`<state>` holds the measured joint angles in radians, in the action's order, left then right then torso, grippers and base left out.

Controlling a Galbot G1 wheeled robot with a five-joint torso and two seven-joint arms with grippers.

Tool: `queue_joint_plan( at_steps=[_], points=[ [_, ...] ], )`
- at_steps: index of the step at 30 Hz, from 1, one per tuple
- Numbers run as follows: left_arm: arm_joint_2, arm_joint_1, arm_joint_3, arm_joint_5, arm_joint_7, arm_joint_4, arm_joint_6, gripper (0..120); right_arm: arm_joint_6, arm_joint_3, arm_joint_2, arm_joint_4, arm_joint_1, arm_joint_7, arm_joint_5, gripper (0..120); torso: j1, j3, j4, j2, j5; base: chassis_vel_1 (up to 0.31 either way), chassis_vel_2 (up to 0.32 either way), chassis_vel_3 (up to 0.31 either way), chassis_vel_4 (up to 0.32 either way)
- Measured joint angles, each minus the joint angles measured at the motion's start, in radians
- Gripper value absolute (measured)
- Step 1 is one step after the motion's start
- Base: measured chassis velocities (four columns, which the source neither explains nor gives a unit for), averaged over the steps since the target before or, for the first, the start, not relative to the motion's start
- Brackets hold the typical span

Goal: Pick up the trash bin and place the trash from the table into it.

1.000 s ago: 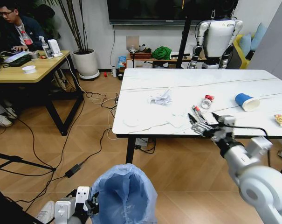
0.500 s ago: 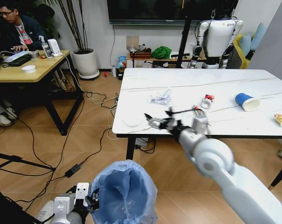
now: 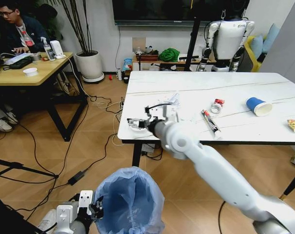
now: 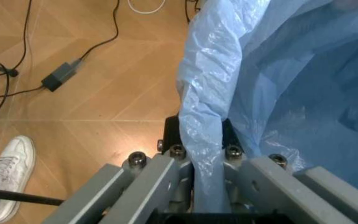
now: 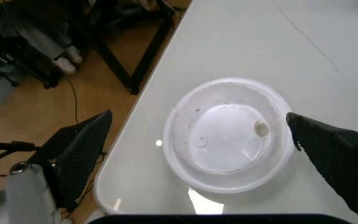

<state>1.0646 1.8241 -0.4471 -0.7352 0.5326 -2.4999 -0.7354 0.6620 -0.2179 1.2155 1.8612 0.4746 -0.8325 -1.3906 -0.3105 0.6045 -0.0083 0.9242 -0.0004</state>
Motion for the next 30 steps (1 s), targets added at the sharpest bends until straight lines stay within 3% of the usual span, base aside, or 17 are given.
queue_joint_plan(
  at_steps=[13,24,30],
  points=[
    [0.007,-0.022,0.007,-0.008,-0.004,0.0,0.0,0,0.012,0.006,-0.033,-0.045,-0.026,-0.001,-0.002,99,0.0,0.0,-0.0001,-0.001,0.0004,0.0,0.0,0.0,0.0],
    [0.006,-0.024,0.001,-0.01,-0.005,0.0,0.0,0,0.011,0.0,-0.029,-0.052,-0.02,-0.002,-0.005,90,0.0,-0.001,-0.0001,-0.001,0.0004,0.0,0.0,0.0,0.0],
    [0.01,-0.023,0.002,-0.007,-0.007,0.0,0.0,0,0.009,0.0,-0.041,-0.047,-0.007,-0.002,-0.002,79,0.001,-0.001,-0.0001,-0.001,0.0005,0.0,0.0,0.0,0.0]
  ],
)
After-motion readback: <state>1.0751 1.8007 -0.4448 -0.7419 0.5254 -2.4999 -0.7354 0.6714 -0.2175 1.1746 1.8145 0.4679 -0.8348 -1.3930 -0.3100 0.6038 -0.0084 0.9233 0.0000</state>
